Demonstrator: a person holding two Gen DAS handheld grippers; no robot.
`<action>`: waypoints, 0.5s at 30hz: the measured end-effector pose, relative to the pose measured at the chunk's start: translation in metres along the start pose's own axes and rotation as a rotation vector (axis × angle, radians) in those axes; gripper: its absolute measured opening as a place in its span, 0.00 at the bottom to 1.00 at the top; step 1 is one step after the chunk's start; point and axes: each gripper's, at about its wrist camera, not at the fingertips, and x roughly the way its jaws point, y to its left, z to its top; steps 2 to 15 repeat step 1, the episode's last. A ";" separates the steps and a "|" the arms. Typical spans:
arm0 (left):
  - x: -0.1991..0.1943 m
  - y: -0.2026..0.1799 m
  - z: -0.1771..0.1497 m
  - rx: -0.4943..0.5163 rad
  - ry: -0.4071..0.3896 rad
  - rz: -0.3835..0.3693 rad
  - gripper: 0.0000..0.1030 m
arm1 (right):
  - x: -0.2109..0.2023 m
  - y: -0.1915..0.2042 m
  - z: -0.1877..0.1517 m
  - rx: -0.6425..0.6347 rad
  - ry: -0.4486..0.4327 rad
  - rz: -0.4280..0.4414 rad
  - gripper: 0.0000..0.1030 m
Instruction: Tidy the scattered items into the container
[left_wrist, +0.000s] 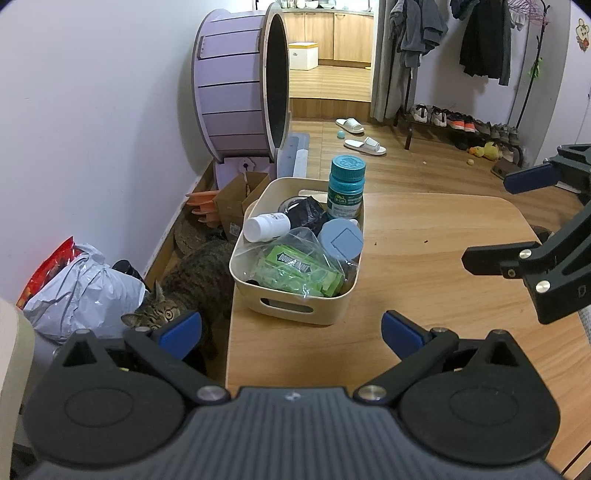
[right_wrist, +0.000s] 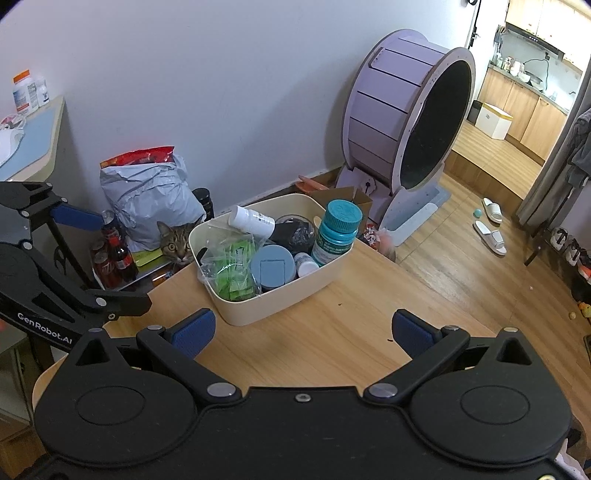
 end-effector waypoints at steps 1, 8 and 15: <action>0.000 0.000 0.000 0.001 0.000 -0.002 1.00 | 0.000 0.000 0.000 0.000 -0.001 0.001 1.00; 0.000 0.000 0.000 0.001 0.000 -0.002 1.00 | 0.000 0.000 0.000 0.000 -0.001 0.001 1.00; 0.000 0.000 0.000 0.001 0.000 -0.002 1.00 | 0.000 0.000 0.000 0.000 -0.001 0.001 1.00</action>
